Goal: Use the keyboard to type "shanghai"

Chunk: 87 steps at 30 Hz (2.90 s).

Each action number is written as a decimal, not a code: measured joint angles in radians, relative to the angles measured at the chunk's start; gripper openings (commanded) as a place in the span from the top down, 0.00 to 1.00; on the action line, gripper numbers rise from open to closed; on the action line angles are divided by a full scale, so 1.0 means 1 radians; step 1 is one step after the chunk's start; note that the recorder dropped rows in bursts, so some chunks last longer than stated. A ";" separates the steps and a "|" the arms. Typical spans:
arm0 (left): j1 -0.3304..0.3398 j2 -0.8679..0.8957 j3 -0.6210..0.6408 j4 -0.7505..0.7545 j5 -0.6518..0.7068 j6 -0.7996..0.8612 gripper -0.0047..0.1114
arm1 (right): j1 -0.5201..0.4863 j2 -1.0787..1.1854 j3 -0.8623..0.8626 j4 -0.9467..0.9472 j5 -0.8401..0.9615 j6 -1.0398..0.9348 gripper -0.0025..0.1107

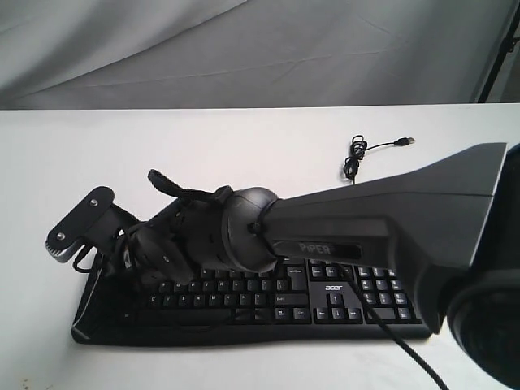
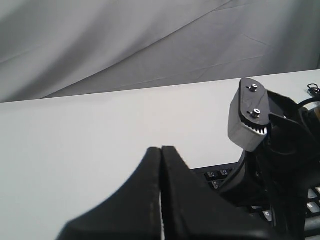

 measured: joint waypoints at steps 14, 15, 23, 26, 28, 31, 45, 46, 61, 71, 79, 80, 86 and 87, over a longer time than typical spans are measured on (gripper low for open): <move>0.000 0.000 0.000 0.000 0.000 0.000 0.96 | 0.000 0.005 -0.005 -0.006 0.018 0.000 0.98; 0.000 0.000 0.000 0.000 0.000 0.000 0.96 | 0.000 -0.007 -0.005 -0.010 0.032 0.000 0.98; 0.000 0.000 0.000 0.000 0.000 0.000 0.96 | 0.000 -0.152 0.110 -0.025 0.057 0.021 0.98; 0.000 0.000 0.000 0.000 0.000 0.000 0.96 | -0.015 -0.243 0.240 -0.025 0.030 0.058 0.98; 0.000 0.000 0.000 0.000 0.000 0.000 0.96 | -0.036 -0.287 0.313 -0.021 0.015 0.078 0.98; 0.000 0.000 0.000 0.000 0.000 0.000 0.96 | -0.067 -0.323 0.399 -0.017 -0.015 0.087 0.98; 0.000 0.000 0.000 0.000 0.000 0.000 0.96 | -0.075 -0.247 0.454 0.005 -0.145 0.105 0.98; 0.000 0.000 0.000 0.000 0.000 0.000 0.96 | -0.075 -0.244 0.454 0.005 -0.148 0.105 0.98; 0.000 0.000 0.000 0.000 0.000 0.000 0.96 | -0.075 -0.225 0.454 0.007 -0.169 0.090 0.98; 0.000 0.000 0.000 0.000 0.000 0.000 0.96 | -0.075 -0.256 0.454 0.007 -0.164 0.082 0.98; 0.000 0.000 0.000 0.000 0.000 0.000 0.96 | -0.075 -0.244 0.348 0.007 -0.103 0.078 0.98; 0.000 0.000 0.000 0.000 0.000 0.000 0.96 | -0.075 -0.231 0.333 0.007 -0.099 0.078 0.98; 0.000 0.000 0.000 0.000 0.000 0.000 0.96 | -0.075 -0.164 0.292 0.007 -0.078 0.078 0.98; 0.000 0.000 0.000 0.000 0.000 0.000 0.96 | -0.075 -0.160 0.292 0.007 -0.077 0.078 0.98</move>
